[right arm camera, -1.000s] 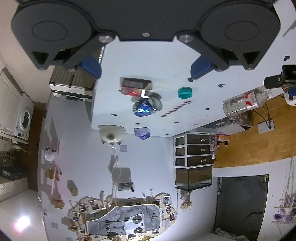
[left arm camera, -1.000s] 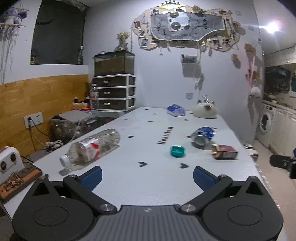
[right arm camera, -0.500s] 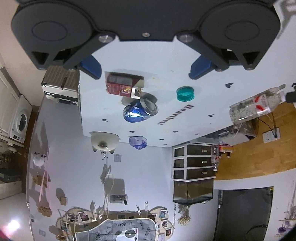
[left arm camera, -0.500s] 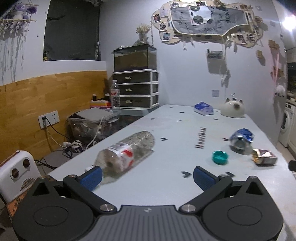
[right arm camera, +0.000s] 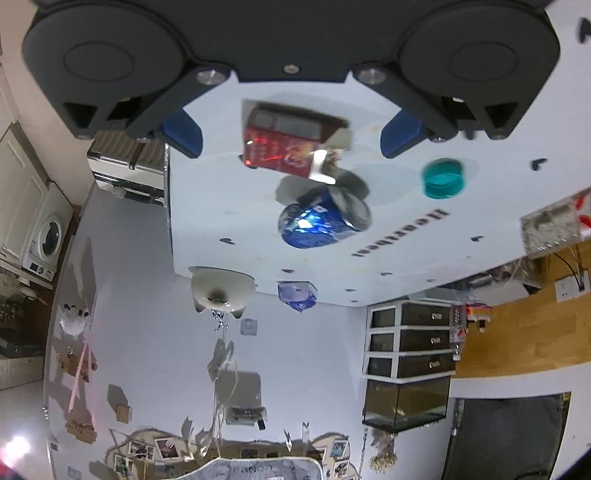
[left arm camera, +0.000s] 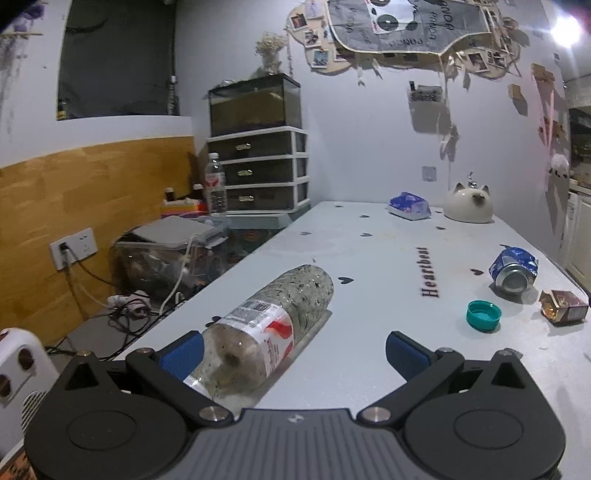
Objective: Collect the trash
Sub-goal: 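Grasp the clear plastic bottle with the left tool while the right tool grasps the red box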
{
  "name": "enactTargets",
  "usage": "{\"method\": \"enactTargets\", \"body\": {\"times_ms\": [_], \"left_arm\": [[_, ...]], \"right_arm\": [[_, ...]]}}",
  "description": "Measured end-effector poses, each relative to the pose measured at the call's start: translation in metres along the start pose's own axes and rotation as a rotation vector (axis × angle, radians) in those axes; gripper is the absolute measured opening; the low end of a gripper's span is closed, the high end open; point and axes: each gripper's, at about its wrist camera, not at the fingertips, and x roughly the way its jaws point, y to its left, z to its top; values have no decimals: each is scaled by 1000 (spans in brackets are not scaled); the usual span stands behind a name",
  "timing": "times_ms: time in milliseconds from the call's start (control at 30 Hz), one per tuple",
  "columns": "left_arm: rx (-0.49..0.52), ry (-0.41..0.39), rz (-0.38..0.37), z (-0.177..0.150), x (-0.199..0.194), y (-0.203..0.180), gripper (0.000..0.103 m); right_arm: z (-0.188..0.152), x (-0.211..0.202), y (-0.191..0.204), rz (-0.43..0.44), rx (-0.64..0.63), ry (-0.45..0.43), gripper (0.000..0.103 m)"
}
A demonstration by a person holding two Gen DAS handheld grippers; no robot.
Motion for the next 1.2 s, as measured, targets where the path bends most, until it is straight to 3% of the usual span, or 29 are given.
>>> {"method": "enactTargets", "body": {"times_ms": [233,667,767,933,967,1200], "left_arm": [[41,26,-48,14,38,18,103],[177,217,-26,29,110,33,101],[166,276,-26,30,120,40,92],[152,295,-9,30,123,40,70],[148,291,0,30,122,39,70],[112,274,16,25,108,29,66]], "right_arm": [[9,47,-25,17,92,82,103],[12,103,-11,12,135,256,103],[8,109,-6,5,116,280,103],[7,106,-3,6,104,268,100],[6,104,-3,8,103,263,93],[3,91,-1,23,77,248,91]]}}
